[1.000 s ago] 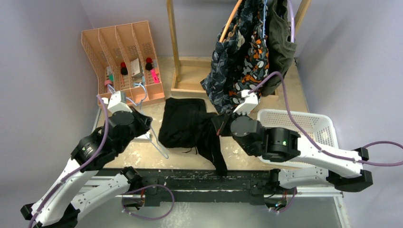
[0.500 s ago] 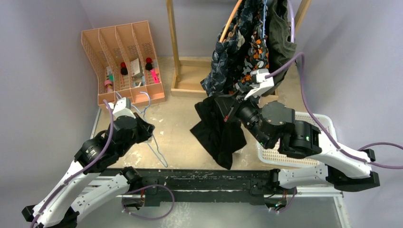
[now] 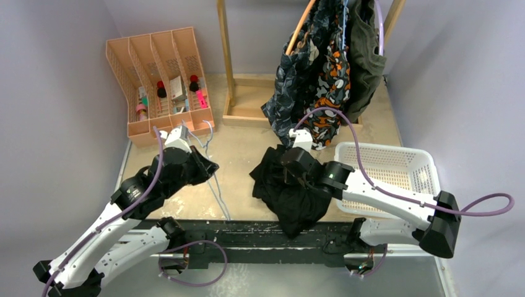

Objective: Remove the shorts from the hanger
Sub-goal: Place the hanger on the clothes rod.

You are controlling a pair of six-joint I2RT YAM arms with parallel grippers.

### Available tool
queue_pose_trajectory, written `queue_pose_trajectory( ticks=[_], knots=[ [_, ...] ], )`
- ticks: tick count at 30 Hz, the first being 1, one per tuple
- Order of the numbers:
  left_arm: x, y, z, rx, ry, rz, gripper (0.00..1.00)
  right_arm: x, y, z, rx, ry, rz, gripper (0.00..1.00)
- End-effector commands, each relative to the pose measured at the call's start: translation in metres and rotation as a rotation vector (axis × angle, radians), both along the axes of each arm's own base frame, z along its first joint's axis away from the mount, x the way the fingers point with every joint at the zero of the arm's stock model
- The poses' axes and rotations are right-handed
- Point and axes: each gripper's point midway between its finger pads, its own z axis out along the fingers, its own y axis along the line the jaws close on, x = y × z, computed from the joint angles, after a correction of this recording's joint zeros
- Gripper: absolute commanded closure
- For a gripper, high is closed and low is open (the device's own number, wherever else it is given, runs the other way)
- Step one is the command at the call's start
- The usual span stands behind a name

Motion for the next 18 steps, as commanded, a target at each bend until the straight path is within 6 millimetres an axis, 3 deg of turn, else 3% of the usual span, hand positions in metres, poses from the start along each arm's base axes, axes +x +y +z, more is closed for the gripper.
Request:
queue_pose_trajectory(
  ticks=[1,4,6,8,9,14,18],
  knots=[
    [0.007,-0.022,0.028,-0.127,-0.074,-0.049,1.00,-0.018,0.007,-0.002,0.111,0.071,0.010,0.81],
    [0.011,-0.027,0.035,-0.155,-0.090,-0.051,1.00,-0.022,0.013,0.000,0.144,0.093,0.029,0.67],
    [0.014,-0.031,0.039,-0.169,-0.092,-0.048,1.00,-0.020,0.016,0.015,0.179,0.066,0.039,0.40],
    [0.019,-0.031,0.045,-0.190,-0.101,-0.023,1.00,-0.021,0.017,0.028,0.215,0.046,0.053,0.31],
    [0.022,-0.028,0.047,-0.200,-0.102,0.013,1.00,-0.020,0.020,0.050,0.265,0.019,0.056,0.28],
    [0.038,-0.023,0.067,-0.280,-0.152,0.123,1.00,-0.035,0.043,0.118,0.485,-0.114,0.267,0.23],
    [0.047,-0.033,0.082,-0.336,-0.175,0.125,1.00,-0.049,0.062,0.145,0.568,-0.137,0.409,0.16]
  ],
)
